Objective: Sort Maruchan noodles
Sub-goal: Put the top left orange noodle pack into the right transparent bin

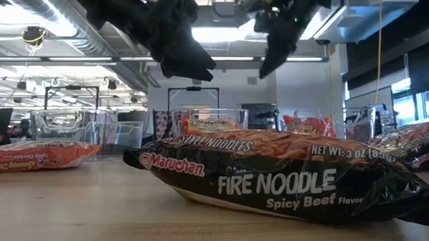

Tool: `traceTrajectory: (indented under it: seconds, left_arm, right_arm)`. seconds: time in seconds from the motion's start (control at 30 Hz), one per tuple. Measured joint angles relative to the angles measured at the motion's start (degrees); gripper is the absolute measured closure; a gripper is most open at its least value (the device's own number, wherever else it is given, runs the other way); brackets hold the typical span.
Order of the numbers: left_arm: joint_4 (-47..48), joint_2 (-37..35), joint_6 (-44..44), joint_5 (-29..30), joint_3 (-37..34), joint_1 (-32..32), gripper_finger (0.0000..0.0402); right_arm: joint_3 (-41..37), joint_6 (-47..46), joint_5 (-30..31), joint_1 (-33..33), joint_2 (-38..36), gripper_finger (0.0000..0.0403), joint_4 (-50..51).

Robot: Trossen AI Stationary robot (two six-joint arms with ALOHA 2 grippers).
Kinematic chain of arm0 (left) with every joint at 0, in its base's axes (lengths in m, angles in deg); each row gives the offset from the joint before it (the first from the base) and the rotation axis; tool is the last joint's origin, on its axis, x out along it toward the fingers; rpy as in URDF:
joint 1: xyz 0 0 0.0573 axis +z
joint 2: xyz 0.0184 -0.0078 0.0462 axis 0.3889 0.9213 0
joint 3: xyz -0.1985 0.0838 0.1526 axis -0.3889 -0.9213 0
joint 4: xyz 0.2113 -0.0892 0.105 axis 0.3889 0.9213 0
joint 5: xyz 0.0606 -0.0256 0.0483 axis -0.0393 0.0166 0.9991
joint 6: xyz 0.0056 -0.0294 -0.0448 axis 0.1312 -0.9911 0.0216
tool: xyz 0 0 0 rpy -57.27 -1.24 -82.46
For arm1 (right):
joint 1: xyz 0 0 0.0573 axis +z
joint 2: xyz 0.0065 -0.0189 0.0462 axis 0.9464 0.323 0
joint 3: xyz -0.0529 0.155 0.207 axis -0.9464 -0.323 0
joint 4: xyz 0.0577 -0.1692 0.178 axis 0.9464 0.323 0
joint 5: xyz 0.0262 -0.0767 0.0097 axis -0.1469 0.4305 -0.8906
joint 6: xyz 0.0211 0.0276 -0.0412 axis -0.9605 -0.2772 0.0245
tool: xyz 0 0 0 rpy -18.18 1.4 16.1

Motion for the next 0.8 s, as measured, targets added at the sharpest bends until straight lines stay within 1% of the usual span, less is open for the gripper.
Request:
traceTrajectory:
  seconds: [0.17,0.33,0.43,0.57,0.67,0.8]
  left_arm:
    - [0.5,0.0,-0.4,-2.9,0.0,-2.3,0.0186]
    - [3.2,0.7,-2.2,-3.2,0.0,-6.3,0.0187]
    - [3.6,1.1,-4.8,-1.6,0.0,-9.8,0.0187]
    - [7.3,1.3,-9.1,2.4,0.0,-14.6,0.0188]
    - [14.0,1.1,-15.0,4.3,0.0,-17.6,0.0188]
    - [26.9,-2.1,-27.5,5.1,0.0,-20.1,0.0188]
  right_arm:
    - [-0.8,-4.8,0.1,11.5,0.0,0.0159,-1.0]
    - [-7.9,-11.2,3.0,21.6,0.0,0.0159,-10.4]
    - [-12.6,-17.2,4.5,26.7,0.0,0.0159,-17.5]
    - [-18.6,-24.9,6.1,32.5,0.0,0.0159,-28.0]
    - [-22.1,-30.7,6.3,36.0,0.0,0.0159,-34.3]
    - [-24.7,-35.4,10.7,40.4,0.0,0.0159,-39.2]
